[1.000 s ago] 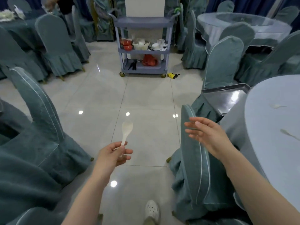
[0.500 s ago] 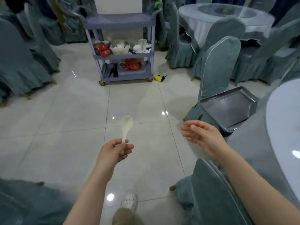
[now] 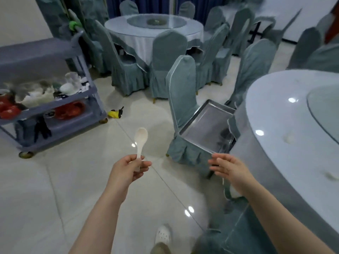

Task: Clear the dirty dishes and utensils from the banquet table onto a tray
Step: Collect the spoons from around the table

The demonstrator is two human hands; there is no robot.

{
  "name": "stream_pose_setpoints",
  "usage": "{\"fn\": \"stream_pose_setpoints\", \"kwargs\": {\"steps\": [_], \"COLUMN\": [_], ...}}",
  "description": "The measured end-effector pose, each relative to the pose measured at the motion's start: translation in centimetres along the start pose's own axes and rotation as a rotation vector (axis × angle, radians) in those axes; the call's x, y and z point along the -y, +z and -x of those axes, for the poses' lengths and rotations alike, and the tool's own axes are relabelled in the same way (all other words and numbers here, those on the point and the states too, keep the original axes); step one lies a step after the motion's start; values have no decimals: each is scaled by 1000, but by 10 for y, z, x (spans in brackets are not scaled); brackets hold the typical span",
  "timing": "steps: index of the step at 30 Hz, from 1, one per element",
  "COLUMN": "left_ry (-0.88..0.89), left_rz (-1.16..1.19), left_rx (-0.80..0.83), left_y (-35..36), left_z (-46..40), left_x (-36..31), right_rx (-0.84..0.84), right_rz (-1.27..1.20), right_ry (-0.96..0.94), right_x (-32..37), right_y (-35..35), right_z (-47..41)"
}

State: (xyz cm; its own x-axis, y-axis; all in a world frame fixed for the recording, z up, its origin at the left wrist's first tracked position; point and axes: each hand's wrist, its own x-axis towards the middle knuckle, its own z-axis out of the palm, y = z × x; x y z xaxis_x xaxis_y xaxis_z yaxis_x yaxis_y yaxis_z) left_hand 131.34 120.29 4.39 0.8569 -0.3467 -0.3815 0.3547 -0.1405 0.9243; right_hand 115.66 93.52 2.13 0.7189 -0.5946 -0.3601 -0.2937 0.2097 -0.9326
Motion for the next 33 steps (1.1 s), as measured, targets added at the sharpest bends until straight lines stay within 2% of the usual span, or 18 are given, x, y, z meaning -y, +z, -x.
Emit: {"fn": "stream_pose_setpoints", "kwargs": {"steps": [9, 14, 18, 27, 33], "left_ry": [122, 120, 78, 37, -7], "left_rz": [-104, -102, -145, -324, -433], "left_rx": [192, 351, 513, 805, 920], "left_y": [77, 139, 196, 311, 370], "left_z": [-153, -224, -275, -344, -343], "left_x": [-97, -123, -137, -163, -151], "right_rx": [-359, -507, -737, -1053, -1091], "right_rz": [-88, 20, 46, 158, 265], "right_ry": [-16, -21, 22, 103, 180], "right_x": [38, 47, 45, 36, 13], "right_y": [-46, -71, -98, -130, -163], "right_z": [-108, -143, -154, -168, -172]}}
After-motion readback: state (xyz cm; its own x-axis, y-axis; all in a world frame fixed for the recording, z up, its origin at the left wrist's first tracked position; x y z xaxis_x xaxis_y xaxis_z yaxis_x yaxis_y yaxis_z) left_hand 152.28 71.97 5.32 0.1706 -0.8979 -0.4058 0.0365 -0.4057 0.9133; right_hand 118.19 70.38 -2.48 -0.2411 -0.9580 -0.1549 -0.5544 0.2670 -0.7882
